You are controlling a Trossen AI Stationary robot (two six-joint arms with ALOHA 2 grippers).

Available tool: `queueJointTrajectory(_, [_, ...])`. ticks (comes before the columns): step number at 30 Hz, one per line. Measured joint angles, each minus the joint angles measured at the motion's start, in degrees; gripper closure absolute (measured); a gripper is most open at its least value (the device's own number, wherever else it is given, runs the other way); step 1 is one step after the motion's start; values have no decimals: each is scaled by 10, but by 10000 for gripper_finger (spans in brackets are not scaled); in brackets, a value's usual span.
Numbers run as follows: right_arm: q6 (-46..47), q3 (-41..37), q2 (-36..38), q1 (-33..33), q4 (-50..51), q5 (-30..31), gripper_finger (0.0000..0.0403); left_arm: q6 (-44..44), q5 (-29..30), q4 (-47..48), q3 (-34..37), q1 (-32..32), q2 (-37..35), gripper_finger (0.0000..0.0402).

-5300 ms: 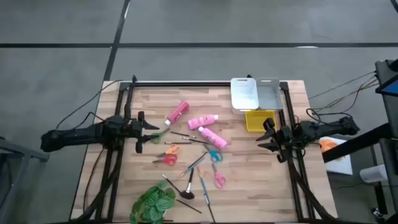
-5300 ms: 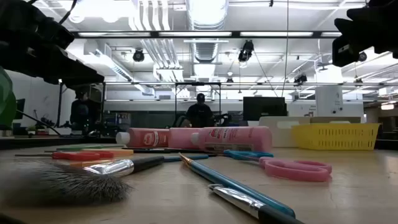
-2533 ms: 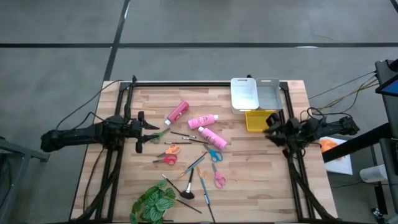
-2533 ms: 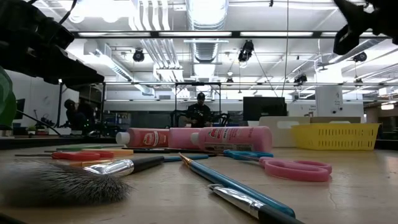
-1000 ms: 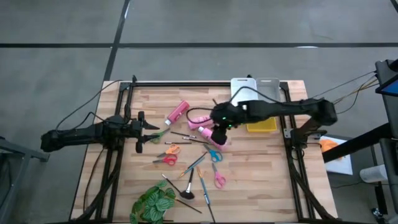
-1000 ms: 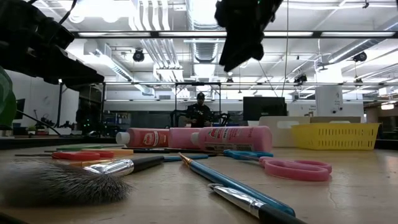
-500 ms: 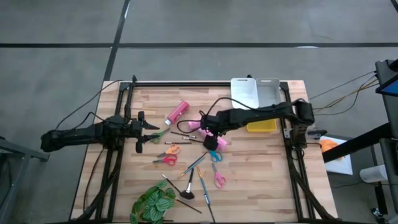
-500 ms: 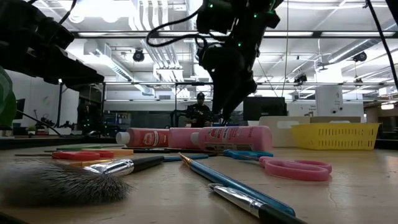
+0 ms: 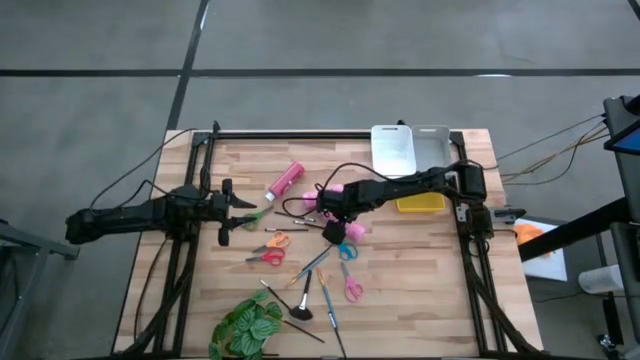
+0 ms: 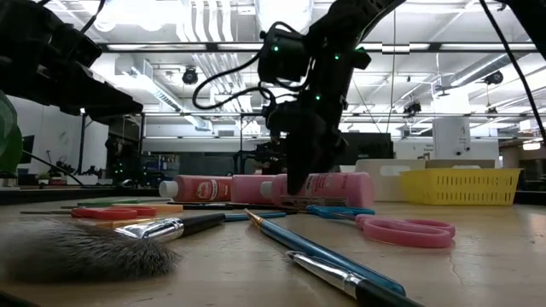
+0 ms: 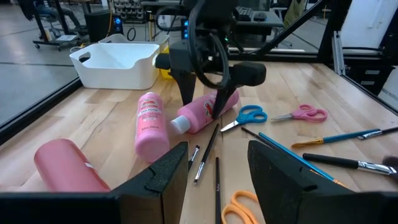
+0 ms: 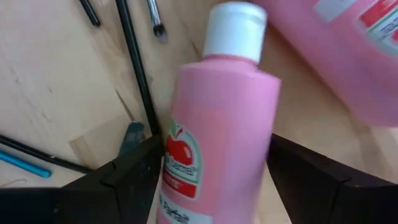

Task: Pick & Place Paint Supplies
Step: Put the pink paint bottle into the gray bin

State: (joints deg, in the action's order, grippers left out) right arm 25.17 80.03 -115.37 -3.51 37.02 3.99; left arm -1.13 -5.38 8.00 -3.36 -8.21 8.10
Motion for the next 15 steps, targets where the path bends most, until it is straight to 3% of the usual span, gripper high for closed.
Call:
queueJointTrajectory(4, [0, -1, 2, -5, 0, -2, 141, 0, 0, 0, 0, 0, 0, 232])
queueJointTrajectory(11, [-2, -2, 1, -10, -1, -25, 216, 0, 0, 0, 0, 0, 0, 232])
queueJointTrajectory(15, [-3, -2, 2, -11, -1, -26, 230, 0, 0, 0, 0, 0, 0, 232])
